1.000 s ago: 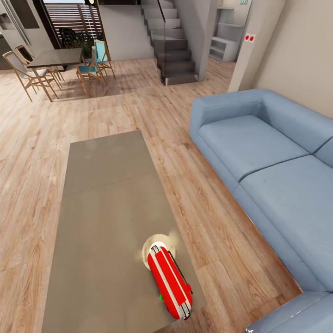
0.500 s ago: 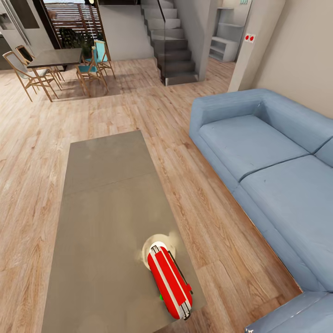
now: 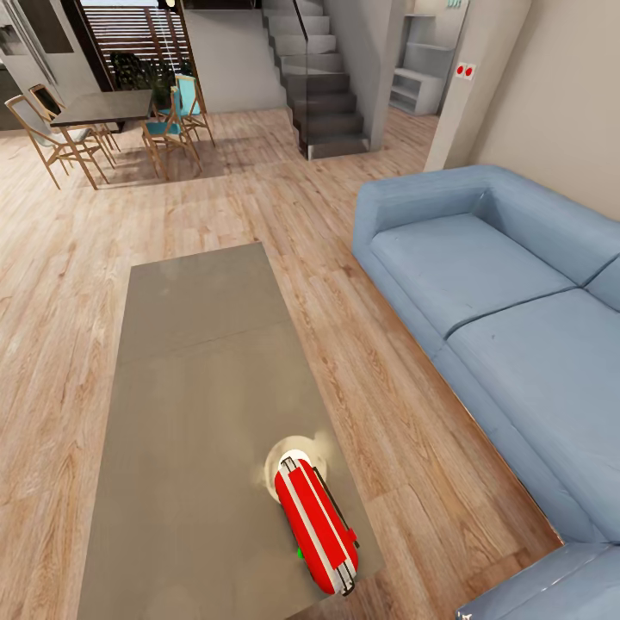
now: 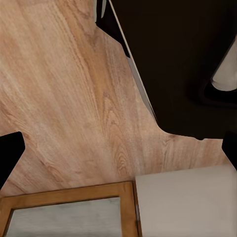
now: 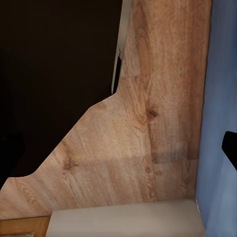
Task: Turn on the radio receiver that's on the table in the living room.
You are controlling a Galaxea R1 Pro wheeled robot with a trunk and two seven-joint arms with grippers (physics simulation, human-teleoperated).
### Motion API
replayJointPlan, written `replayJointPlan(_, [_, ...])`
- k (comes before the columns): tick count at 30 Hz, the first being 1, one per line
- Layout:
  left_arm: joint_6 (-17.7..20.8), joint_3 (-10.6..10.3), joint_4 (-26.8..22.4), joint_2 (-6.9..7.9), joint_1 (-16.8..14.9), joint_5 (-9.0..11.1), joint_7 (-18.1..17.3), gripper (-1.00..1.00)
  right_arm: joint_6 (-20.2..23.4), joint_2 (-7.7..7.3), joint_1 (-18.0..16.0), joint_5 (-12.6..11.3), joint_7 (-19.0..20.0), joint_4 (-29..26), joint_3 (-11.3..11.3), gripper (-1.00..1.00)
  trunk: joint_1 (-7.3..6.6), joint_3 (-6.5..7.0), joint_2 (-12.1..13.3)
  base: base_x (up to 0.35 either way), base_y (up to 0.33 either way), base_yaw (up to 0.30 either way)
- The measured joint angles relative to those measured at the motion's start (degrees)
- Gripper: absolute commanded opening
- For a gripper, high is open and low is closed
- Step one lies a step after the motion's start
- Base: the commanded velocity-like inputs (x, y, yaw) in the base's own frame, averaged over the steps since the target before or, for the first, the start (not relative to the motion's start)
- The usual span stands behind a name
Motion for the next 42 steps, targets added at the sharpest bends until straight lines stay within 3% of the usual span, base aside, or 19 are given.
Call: replayJointPlan(42, [0.0, 0.0, 0.0, -0.06, 0.0, 0.0, 0.0, 1.00, 0.0, 0.01, 0.0, 0.0, 0.0, 0.0, 0.0, 1.00, 0.00, 0.00, 0.0, 0.000, 0.000, 0.000])
